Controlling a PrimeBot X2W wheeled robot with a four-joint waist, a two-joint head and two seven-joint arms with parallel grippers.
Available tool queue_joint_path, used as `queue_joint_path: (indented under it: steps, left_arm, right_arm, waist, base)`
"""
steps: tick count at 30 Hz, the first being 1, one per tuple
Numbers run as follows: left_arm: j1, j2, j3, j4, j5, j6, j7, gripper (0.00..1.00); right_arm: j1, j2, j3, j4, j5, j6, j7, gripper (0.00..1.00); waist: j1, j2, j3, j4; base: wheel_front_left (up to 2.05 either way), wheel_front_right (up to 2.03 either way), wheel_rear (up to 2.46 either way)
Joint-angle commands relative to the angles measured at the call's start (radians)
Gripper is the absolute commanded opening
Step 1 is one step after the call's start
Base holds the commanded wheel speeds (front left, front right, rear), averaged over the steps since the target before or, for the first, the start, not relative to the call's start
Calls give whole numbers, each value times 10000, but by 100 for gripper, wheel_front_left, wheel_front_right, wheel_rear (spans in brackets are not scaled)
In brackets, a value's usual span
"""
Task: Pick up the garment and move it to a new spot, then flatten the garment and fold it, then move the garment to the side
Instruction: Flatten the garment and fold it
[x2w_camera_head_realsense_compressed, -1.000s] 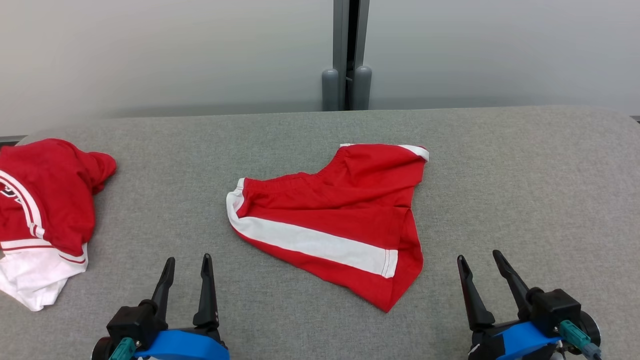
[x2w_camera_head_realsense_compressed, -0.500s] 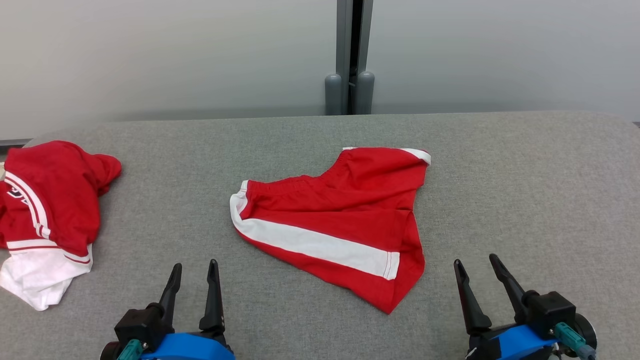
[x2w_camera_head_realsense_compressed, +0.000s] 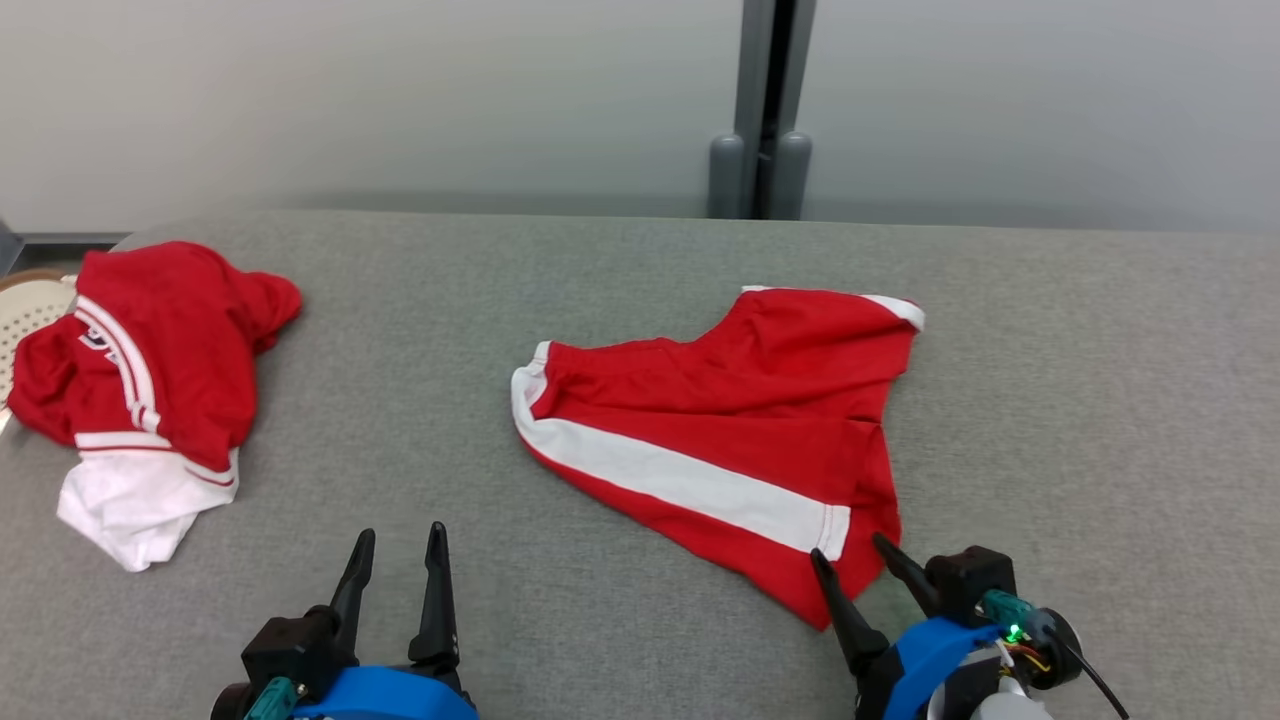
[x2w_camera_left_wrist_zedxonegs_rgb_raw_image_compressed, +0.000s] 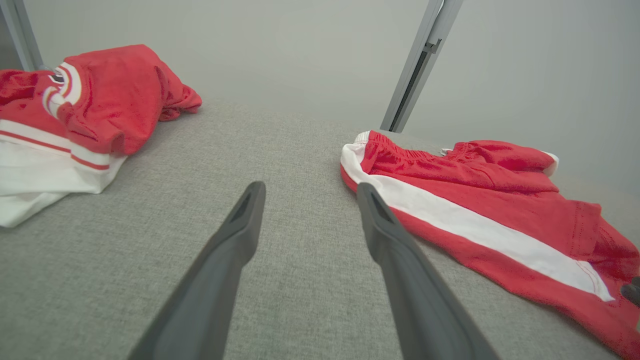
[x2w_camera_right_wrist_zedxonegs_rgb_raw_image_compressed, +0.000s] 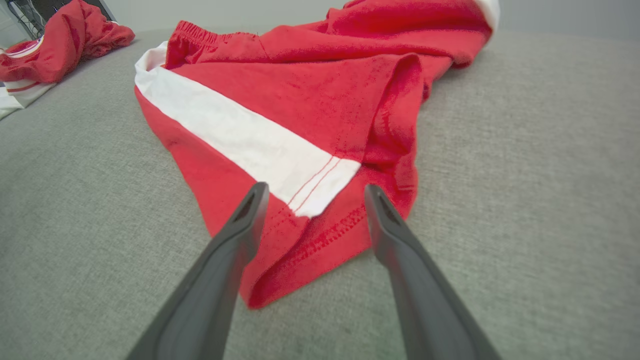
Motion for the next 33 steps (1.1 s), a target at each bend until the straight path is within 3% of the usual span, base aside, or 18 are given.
queue_joint_path:
  steps: [1, 6, 12, 14, 15, 16, 17, 25, 33]
  left_arm:
    - [-170, -3, 28, -26, -56, 39, -48, 100]
    - [-166, -5, 107, -53, -49, 93, -48, 100]
    - [-132, -5, 185, -74, -67, 113, -48, 100]
    - [-128, -4, 208, -61, -55, 121, -48, 100]
    - [-128, -4, 208, -61, -55, 121, -48, 100]
    - [-124, -5, 214, -59, -47, 123, -48, 100]
    - [-129, -5, 215, -59, -39, 125, -48, 100]
    - [-80, -4, 292, -102, 32, 152, -48, 100]
    - [-35, -4, 312, -139, 29, 138, -48, 100]
  right_arm:
    - [-357, -27, 172, 460, 303, 1, 243, 100]
    - [-994, -29, 584, 1649, 709, 1, 799, 100]
    - [-1440, -21, 1087, 1991, 1203, 3, 203, 100]
    - [-1570, -21, 1113, 2131, 1237, 3, -5, 46]
    - [-1570, -21, 1113, 2131, 1237, 3, -5, 46]
    - [-1630, -21, 1124, 2209, 1213, 3, -66, 33]
    - [-1713, -21, 1140, 2286, 1135, 3, -152, 0]
    - [-1674, -27, 420, 2387, 686, 1, -601, 0]
    - [-850, -161, -1896, 1695, -810, 1, -667, 0]
  waist:
    - [0, 0, 154, 235]
    - [0, 0, 339, 574]
    - [0, 0, 402, 694]
    - [0, 0, 396, 682]
    - [0, 0, 396, 682]
    - [0, 0, 386, 667]
    - [0, 0, 380, 646]
    - [0, 0, 263, 333]
    - [0, 0, 167, -10]
  base:
    - [0, 0, 0]
    - [0, 0, 0]
    - [0, 0, 0]
    - [0, 0, 0]
    - [0, 0, 0]
    - [0, 0, 0]
    - [0, 0, 0]
    - [0, 0, 0]
    - [0, 0, 0]
